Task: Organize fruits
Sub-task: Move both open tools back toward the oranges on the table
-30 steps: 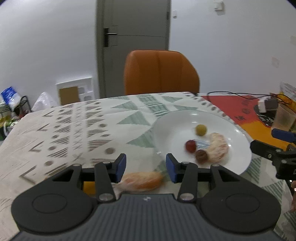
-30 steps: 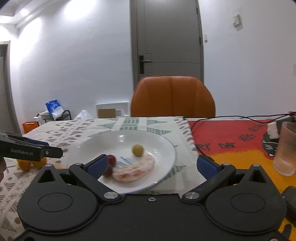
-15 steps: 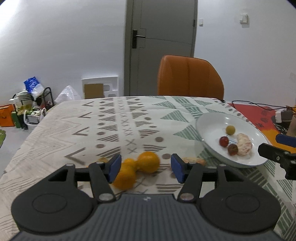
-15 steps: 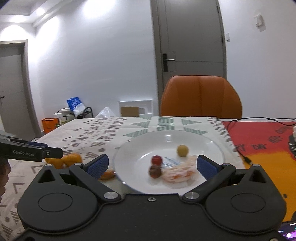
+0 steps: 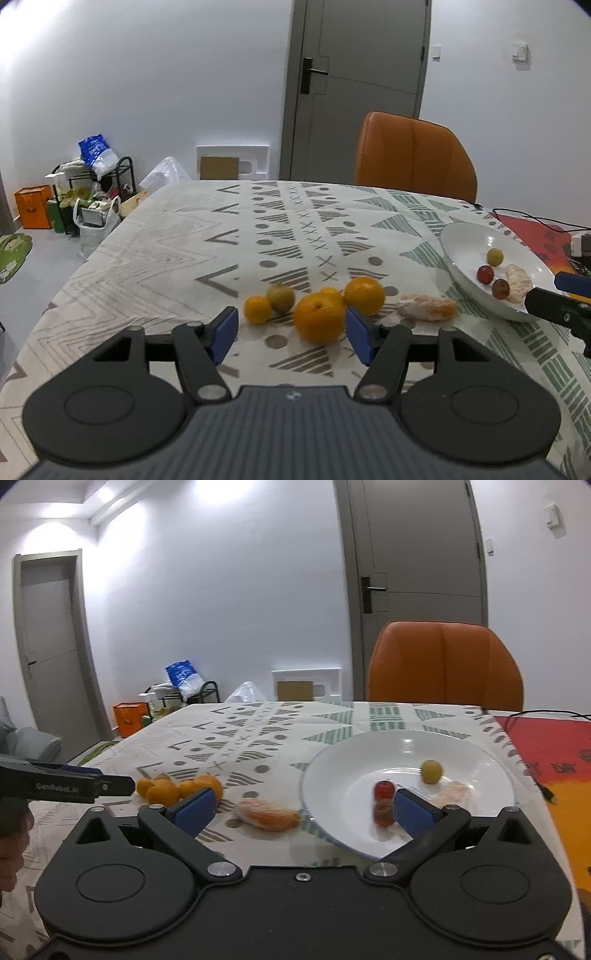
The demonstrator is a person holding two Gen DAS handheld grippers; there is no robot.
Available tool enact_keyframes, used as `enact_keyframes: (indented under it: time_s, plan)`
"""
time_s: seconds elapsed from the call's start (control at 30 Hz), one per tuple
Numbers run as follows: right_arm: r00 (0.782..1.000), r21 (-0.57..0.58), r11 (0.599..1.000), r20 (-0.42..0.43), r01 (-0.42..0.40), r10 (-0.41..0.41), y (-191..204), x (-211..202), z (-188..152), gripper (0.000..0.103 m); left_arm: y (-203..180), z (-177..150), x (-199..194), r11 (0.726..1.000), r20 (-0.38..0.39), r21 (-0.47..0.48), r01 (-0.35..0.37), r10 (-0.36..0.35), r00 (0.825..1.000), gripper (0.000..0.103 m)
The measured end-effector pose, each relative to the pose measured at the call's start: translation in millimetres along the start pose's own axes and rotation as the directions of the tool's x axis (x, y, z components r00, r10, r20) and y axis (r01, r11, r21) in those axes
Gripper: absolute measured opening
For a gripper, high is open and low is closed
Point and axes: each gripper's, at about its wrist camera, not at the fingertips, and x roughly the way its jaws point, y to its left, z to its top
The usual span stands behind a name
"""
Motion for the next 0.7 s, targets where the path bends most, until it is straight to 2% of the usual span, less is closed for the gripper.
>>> enact_keyframes:
  time_s: [0.23, 0.47, 0.53, 0.7]
  plan:
    - [0.999, 0.038, 0.998, -0.026, -0.042, 0.043, 11.8, 9.3, 0.0, 0.103, 15.8, -5.5, 0.7, 1.0, -0.004, -0.026, -0.002, 0.002, 1.0, 0.062]
    - [0.997, -0.006, 0.998, -0.041, -0.058, 0.058, 26.1, 18.0, 1.0, 0.103, 21.6, -7.1, 3.9, 0.999, -0.005, -0.038, 0.018, -0.018, 1.0, 0.062]
    - [0.997, -0.014, 0.998, -0.046, -0.065, 0.064, 29.6, 20.7, 1.3, 0.101, 21.6, -7.5, 6.0, 0.999, -0.008, -0.039, 0.022, -0.022, 1.0, 0.062]
    - [0.995, -0.024, 0.997, -0.07, -0.071, 0.069, 35.3, 30.0, 1.1, 0.091, 20.9, -6.7, 9.6, 0.999, -0.011, -0.037, 0.037, -0.037, 0.999, 0.062]
